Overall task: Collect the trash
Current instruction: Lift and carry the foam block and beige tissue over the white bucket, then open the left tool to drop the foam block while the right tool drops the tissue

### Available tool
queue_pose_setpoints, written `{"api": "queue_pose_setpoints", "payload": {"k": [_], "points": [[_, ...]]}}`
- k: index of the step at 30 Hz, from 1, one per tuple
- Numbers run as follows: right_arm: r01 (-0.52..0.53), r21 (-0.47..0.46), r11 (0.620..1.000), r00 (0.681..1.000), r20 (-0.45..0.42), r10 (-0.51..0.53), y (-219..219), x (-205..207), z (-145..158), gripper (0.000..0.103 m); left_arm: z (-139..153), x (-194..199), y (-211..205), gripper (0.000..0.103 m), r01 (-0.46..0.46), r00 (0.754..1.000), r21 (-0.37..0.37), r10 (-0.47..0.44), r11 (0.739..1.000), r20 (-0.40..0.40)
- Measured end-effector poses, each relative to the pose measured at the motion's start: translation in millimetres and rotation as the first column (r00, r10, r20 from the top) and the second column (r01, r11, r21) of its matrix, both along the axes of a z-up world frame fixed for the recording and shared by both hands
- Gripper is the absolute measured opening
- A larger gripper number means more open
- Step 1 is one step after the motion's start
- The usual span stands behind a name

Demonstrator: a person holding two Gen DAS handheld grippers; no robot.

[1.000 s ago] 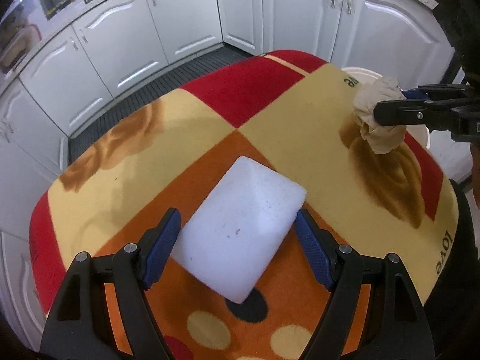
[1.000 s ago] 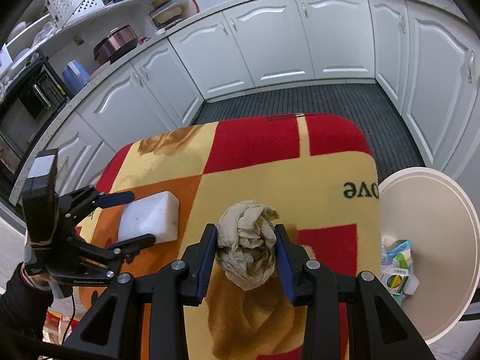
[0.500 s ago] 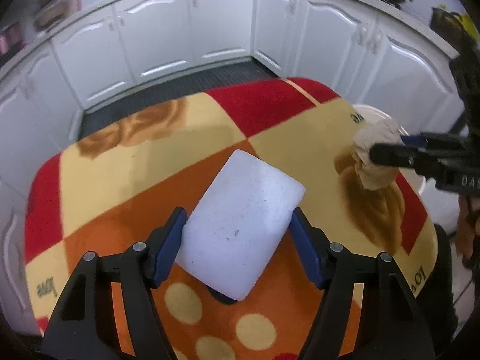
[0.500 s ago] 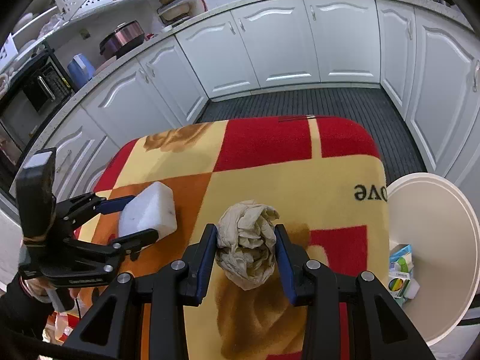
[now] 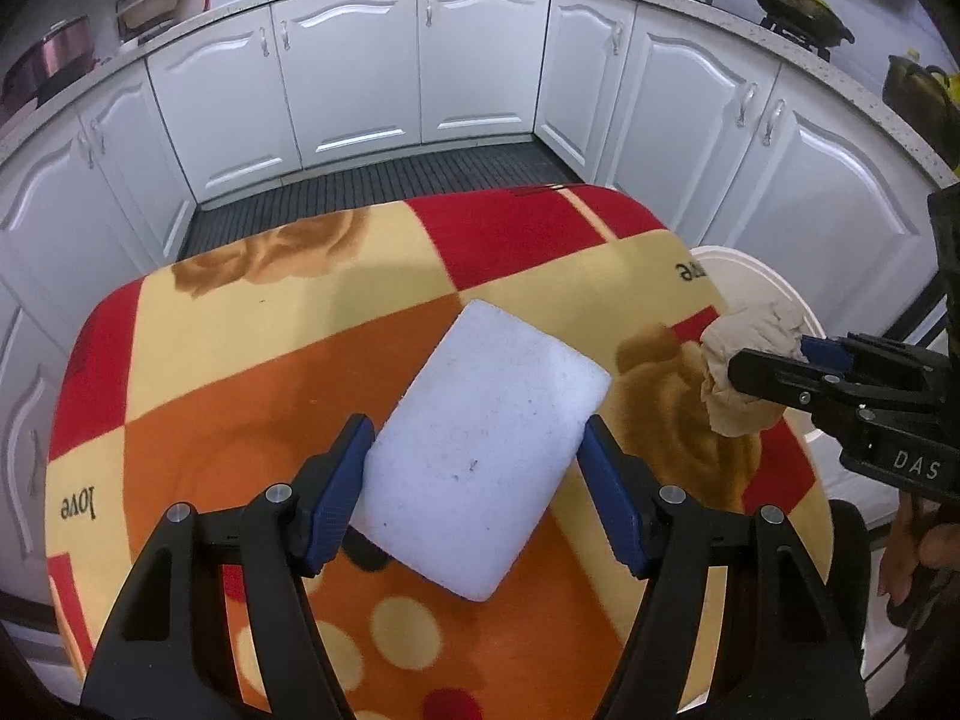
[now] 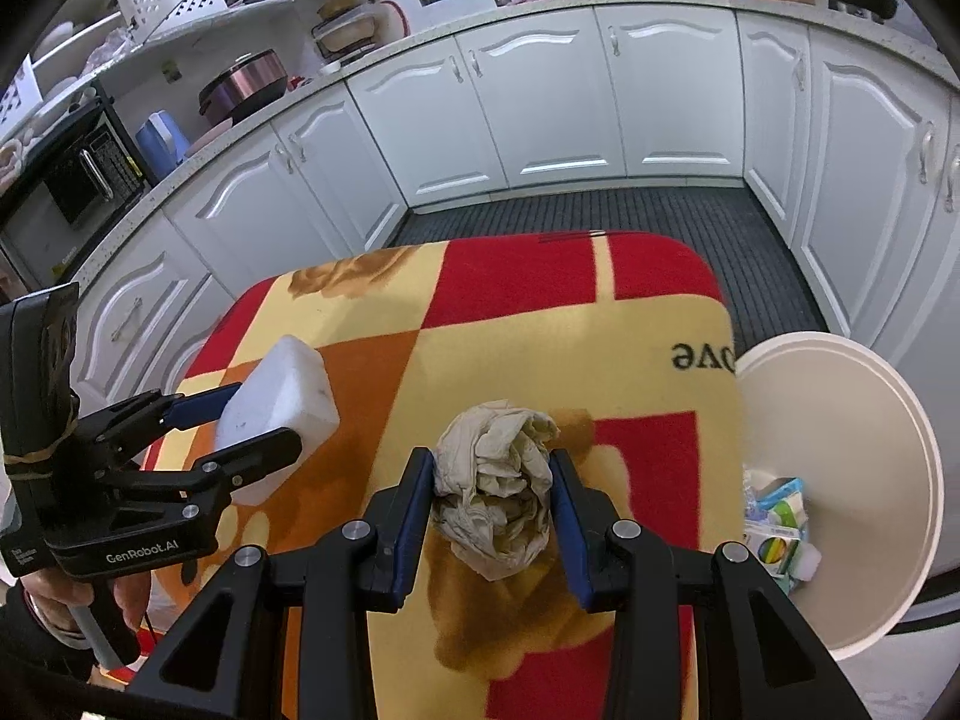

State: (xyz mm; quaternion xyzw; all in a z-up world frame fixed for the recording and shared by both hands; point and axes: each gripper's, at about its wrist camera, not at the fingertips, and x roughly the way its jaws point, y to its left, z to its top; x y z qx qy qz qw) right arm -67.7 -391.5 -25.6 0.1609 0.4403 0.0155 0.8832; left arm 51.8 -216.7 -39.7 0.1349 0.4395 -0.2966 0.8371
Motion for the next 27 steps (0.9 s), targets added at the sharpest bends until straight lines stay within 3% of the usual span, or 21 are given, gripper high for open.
{"api": "queue_pose_setpoints", "payload": {"k": [13,27], "points": [[0.065,-0.002,0.998,0.998,0.015,-0.065,-26,-32,3,0.037,8,-26,-42,0.068,0.041,0.999,-0.023,-0.041,0.999,0.019],[0.202,-0.033,0.979,0.979,0.006,-0.202,-89,-77,-2,0.036,6,-50,-119,0.068,0.139,0.989,-0.091,-0.142,0.986,-0.03]]}}
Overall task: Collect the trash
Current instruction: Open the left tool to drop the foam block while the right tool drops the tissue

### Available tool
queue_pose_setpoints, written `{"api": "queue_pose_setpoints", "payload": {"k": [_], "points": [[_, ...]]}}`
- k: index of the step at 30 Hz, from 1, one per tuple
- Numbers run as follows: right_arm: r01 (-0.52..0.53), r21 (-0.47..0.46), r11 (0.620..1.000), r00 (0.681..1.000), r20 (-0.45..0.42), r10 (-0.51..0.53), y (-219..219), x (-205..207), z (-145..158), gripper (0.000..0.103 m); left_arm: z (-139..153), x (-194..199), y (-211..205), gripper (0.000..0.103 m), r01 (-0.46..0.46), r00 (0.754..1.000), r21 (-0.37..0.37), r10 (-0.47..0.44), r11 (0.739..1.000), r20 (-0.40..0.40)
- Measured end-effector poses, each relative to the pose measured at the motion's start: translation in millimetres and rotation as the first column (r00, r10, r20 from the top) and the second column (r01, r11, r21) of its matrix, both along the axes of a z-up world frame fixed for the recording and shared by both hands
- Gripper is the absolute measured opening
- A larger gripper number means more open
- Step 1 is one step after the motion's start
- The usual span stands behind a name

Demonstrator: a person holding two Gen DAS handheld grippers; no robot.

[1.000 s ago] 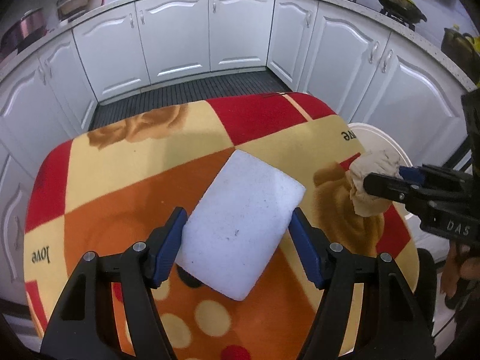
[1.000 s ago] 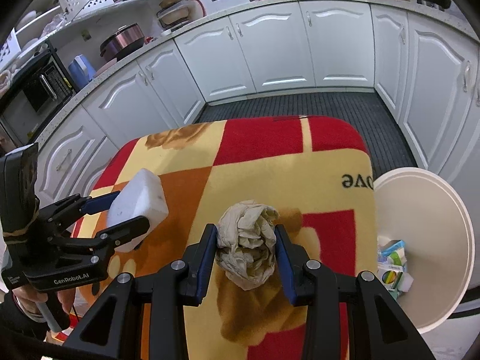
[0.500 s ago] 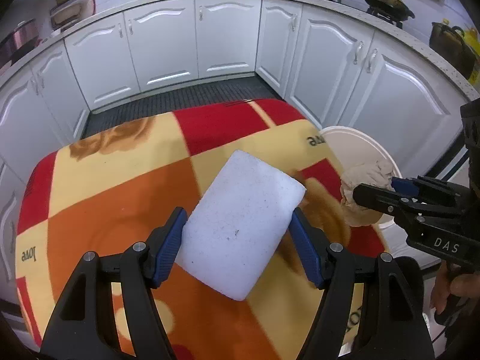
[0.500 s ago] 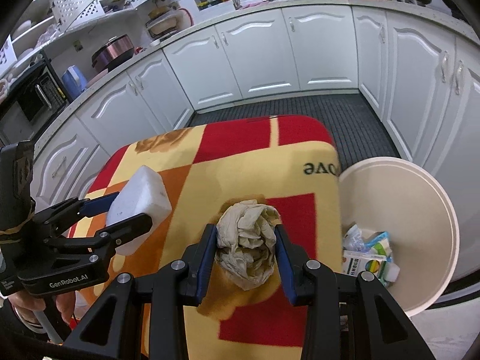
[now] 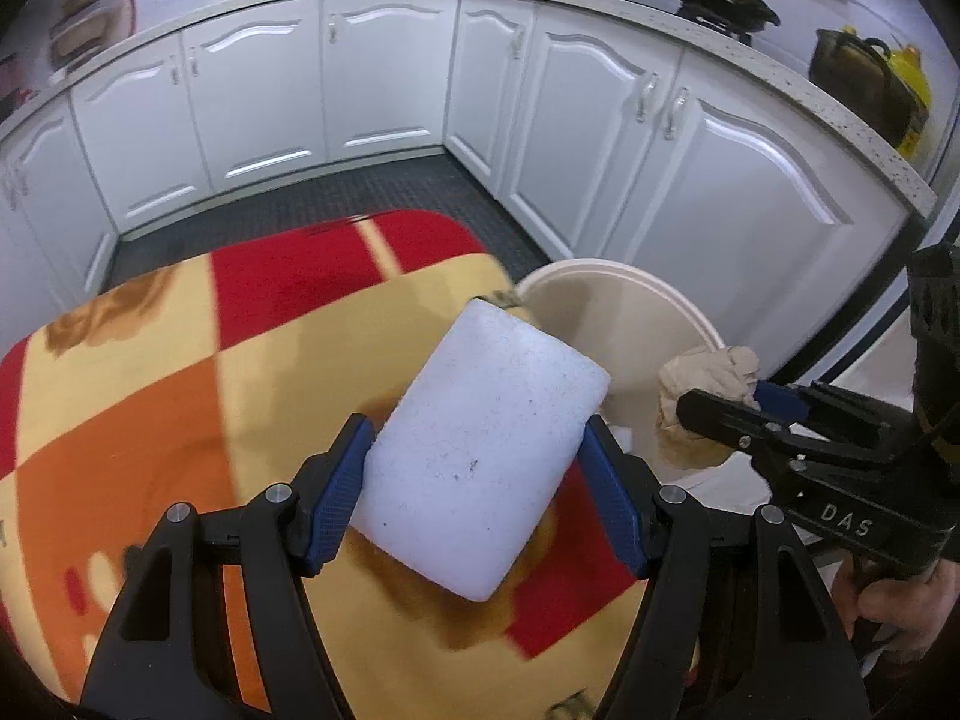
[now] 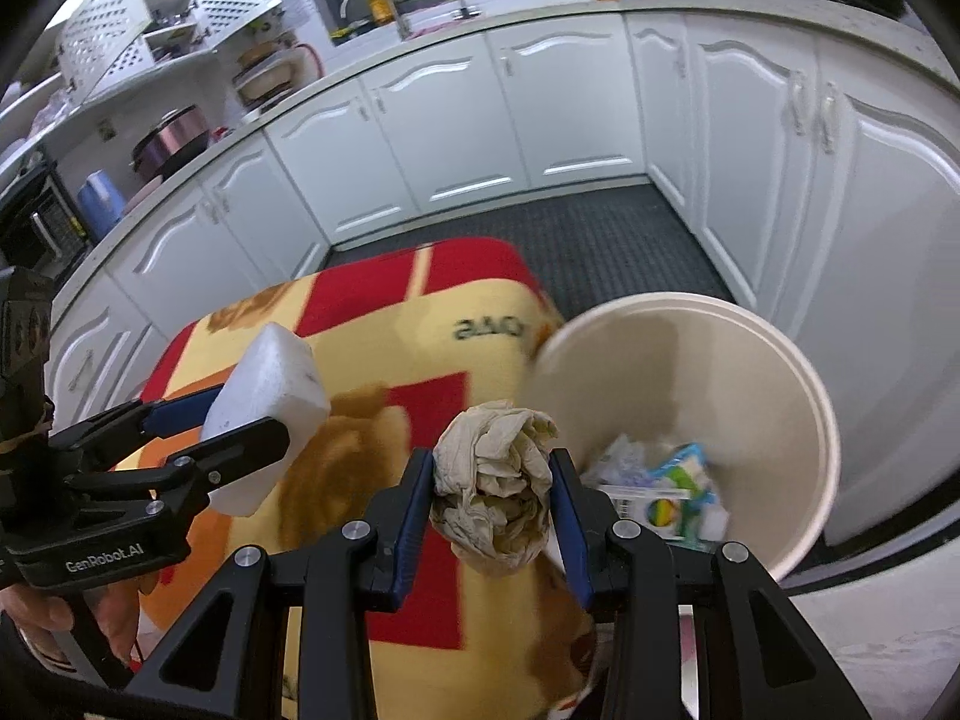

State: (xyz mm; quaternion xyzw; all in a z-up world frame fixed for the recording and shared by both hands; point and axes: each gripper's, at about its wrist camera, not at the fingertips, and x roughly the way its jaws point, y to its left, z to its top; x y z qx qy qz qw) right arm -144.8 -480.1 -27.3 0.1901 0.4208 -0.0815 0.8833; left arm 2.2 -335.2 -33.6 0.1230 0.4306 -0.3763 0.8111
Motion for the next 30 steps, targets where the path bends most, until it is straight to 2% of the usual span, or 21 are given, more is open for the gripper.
{"api": "queue_pose_setpoints", "payload": {"k": [9,14,20,21,23,26,30], "points": [[0.084,-0.028,0.996,0.996,-0.029,-0.084,-38,-14,-10,0.037,-6,0,-49,0.07,0.02,0.999,-0.026,-0.022,0.999,-0.049],[0.118,-0.03,0.993,0.991,-0.054,-0.119,-56,-16,-20,0.037,-11,7,-64,0.07,0.011,0.994,-0.061,-0.018,0.998,-0.106],[0.144,-0.022,0.989,0.986,-0.079,-0.146,-71,-13,-32,0.037,-17,7,-82,0.073,0.017,0.99,-0.086,-0.029,0.996,-0.137],[0.148,-0.021,0.989,0.985,-0.086,-0.149,-74,-12,-35,0.038,-17,7,-83,0.073,0.017,0.99,-0.091,-0.03,0.996,-0.14],[0.158,-0.02,0.987,0.984,-0.086,-0.159,-77,-11,-39,0.053,-19,8,-88,0.074,0.018,0.989,-0.091,-0.031,0.996,-0.146],[0.172,-0.027,0.985,0.981,-0.09,-0.174,-78,-9,-42,0.064,-22,9,-93,0.076,0.028,0.986,-0.091,-0.043,0.995,-0.159],[0.182,-0.019,0.983,0.978,-0.1,-0.183,-80,-11,-45,0.064,-25,10,-94,0.079,0.027,0.987,-0.08,-0.039,0.996,-0.155]]}}
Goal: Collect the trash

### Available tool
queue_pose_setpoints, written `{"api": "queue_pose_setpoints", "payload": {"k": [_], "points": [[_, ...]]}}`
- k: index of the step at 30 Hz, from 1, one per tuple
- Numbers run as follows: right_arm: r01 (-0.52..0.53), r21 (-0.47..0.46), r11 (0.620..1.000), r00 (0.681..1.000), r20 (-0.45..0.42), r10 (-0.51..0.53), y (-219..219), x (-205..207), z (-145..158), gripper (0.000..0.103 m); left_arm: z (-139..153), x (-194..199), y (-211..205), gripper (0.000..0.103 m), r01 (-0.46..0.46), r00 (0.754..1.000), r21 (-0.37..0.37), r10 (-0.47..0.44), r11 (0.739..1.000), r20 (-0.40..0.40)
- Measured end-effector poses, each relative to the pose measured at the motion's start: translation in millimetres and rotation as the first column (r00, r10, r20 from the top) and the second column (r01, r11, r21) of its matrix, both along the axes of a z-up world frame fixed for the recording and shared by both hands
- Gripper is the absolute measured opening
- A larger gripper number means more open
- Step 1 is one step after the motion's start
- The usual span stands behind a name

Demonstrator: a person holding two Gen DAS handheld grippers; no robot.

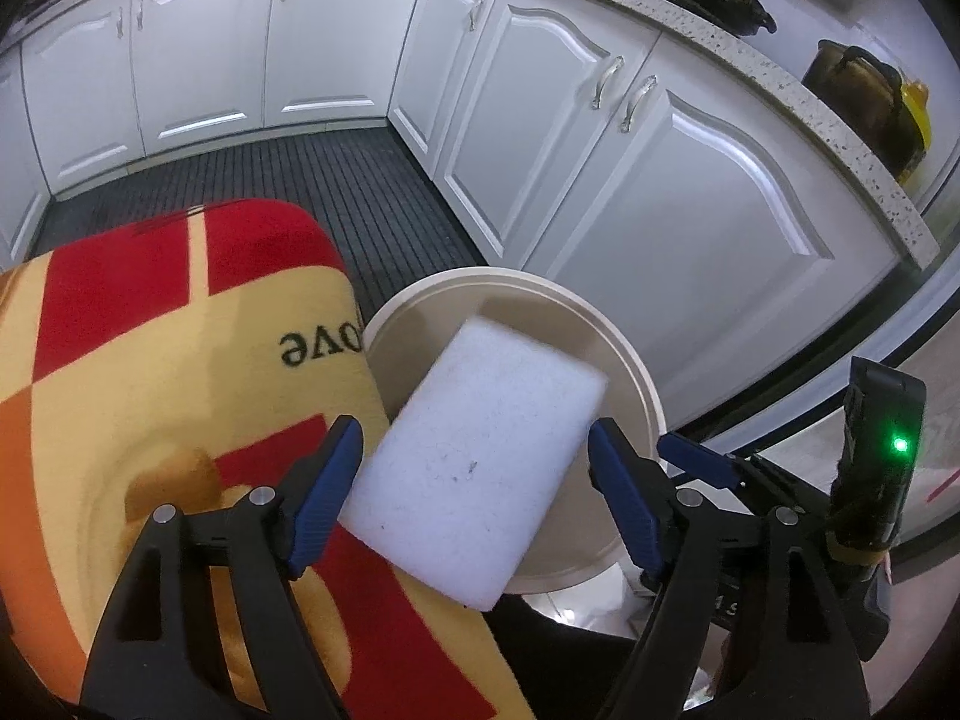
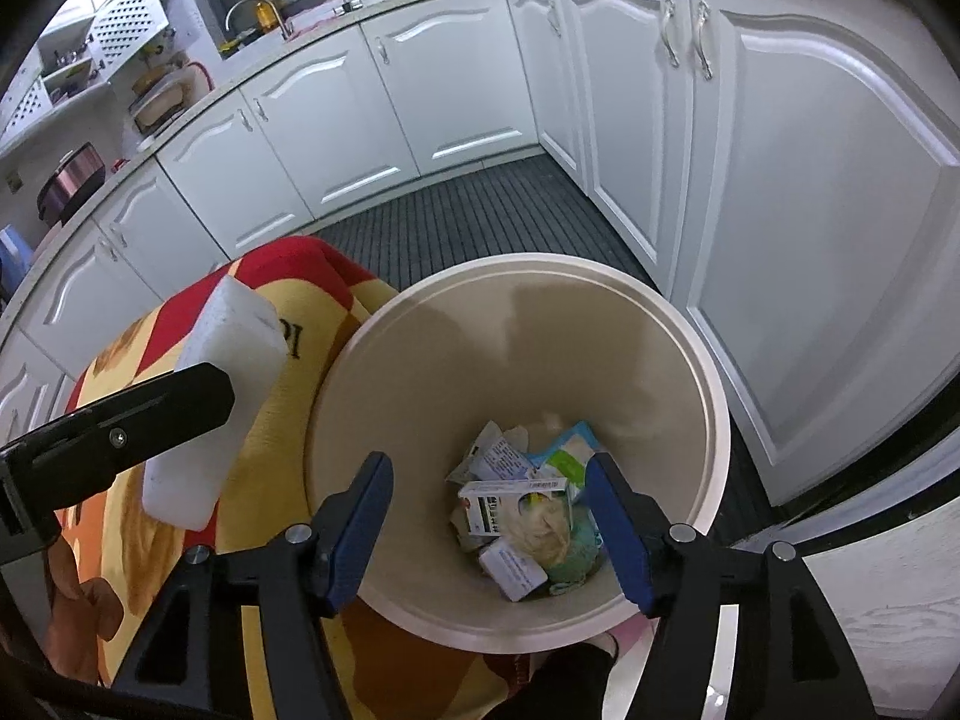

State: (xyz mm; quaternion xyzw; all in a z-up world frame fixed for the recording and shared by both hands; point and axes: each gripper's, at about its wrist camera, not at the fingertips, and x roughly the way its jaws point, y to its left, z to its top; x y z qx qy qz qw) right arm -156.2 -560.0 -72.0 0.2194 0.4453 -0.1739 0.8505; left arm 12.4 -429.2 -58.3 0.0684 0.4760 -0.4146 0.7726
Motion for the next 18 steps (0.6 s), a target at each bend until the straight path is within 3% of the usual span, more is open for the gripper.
{"api": "queue_pose_setpoints", "payload": {"k": [10,18], "points": [[0.021,0.022,1.0,1.0,-0.008,-0.021,2,-10,-2,0.065,1,-1,8,0.082,-0.013,1.0,0.007,0.013,1.0,0.022],[0.011,-0.013,1.0,1.0,0.011,-0.011,22,-11,6,0.07,8,-3,30,0.082,-0.096,0.992,-0.001,0.096,0.995,0.084]]}}
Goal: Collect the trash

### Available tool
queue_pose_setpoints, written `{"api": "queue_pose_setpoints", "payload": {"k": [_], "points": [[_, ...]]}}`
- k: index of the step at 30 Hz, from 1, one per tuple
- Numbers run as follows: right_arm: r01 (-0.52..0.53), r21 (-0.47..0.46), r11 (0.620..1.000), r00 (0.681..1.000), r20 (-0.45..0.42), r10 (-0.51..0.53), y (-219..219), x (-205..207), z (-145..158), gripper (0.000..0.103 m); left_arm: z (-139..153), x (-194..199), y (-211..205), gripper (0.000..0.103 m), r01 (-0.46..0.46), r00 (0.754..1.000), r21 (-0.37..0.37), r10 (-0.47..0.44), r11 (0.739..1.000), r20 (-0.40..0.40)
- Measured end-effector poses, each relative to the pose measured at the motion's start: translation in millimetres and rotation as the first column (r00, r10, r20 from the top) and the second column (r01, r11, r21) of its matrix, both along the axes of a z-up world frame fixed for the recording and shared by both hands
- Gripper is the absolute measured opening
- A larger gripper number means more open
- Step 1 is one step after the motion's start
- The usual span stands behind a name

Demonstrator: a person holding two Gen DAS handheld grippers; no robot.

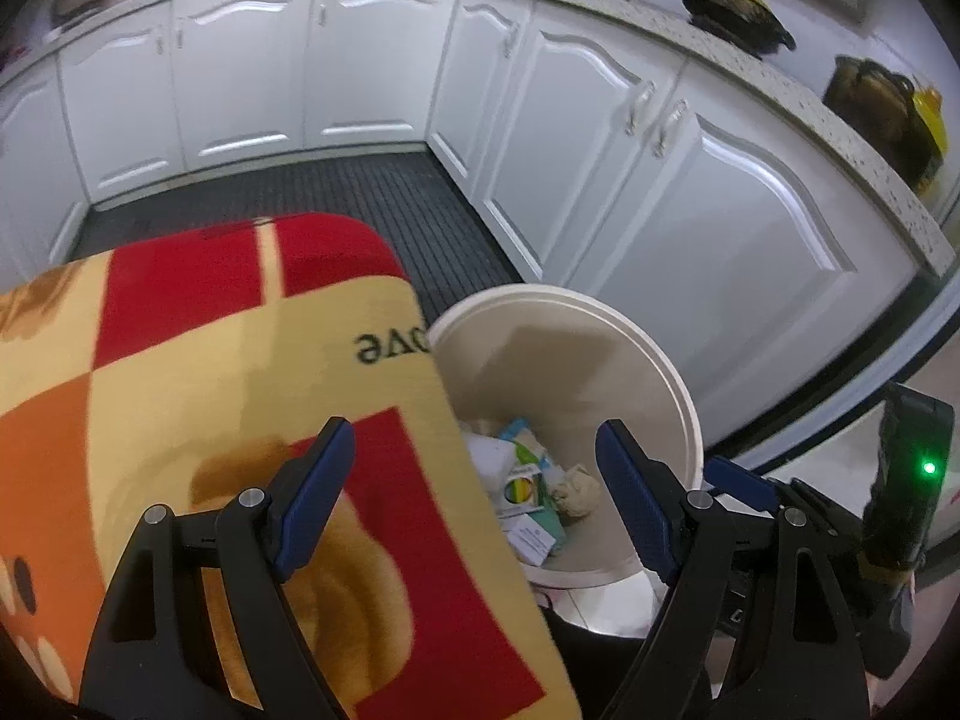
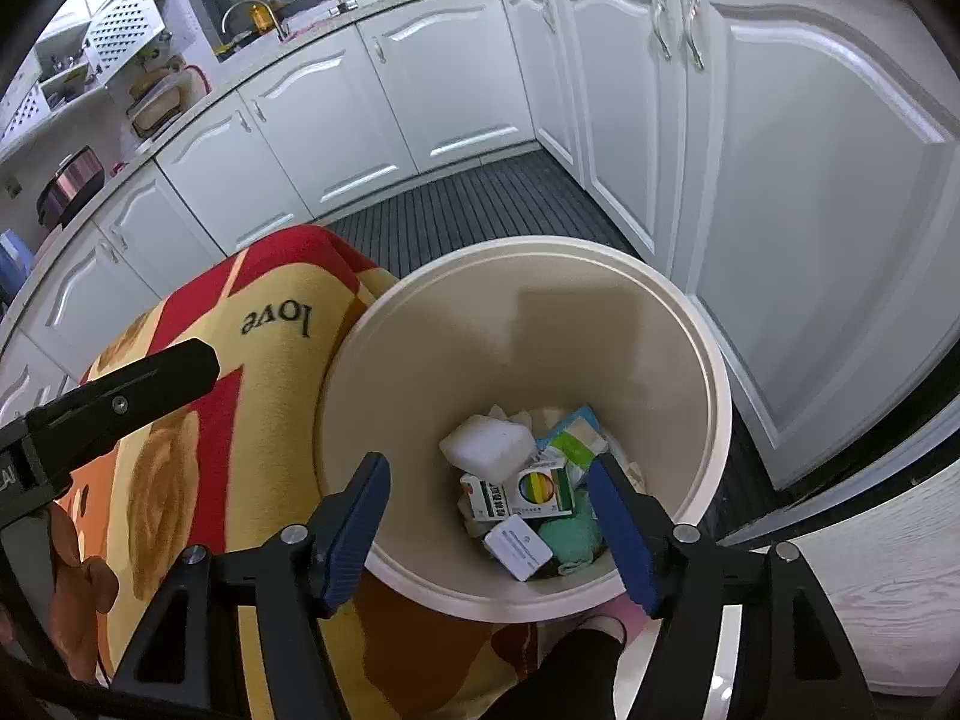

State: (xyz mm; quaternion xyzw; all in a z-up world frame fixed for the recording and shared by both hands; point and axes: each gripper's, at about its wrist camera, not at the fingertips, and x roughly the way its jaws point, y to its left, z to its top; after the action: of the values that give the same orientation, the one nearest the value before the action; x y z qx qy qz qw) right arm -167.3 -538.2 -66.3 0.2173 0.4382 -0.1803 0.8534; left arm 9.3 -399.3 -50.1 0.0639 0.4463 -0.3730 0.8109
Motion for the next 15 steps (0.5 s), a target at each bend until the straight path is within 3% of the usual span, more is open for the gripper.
{"api": "queue_pose_setpoints", "payload": {"k": [6,15], "points": [[-0.001,-0.047,0.999,0.999,0.041,0.003,18,0,17,0.072,9,-1,29,0.082,-0.064,0.997,-0.003,0.064,0.998,0.048],[0.015,-0.116,0.993,0.992,0.127,0.0,49,-8,47,0.079,32,-23,71,0.082,-0.123,0.972,0.002,0.12,0.992,0.203]]}}
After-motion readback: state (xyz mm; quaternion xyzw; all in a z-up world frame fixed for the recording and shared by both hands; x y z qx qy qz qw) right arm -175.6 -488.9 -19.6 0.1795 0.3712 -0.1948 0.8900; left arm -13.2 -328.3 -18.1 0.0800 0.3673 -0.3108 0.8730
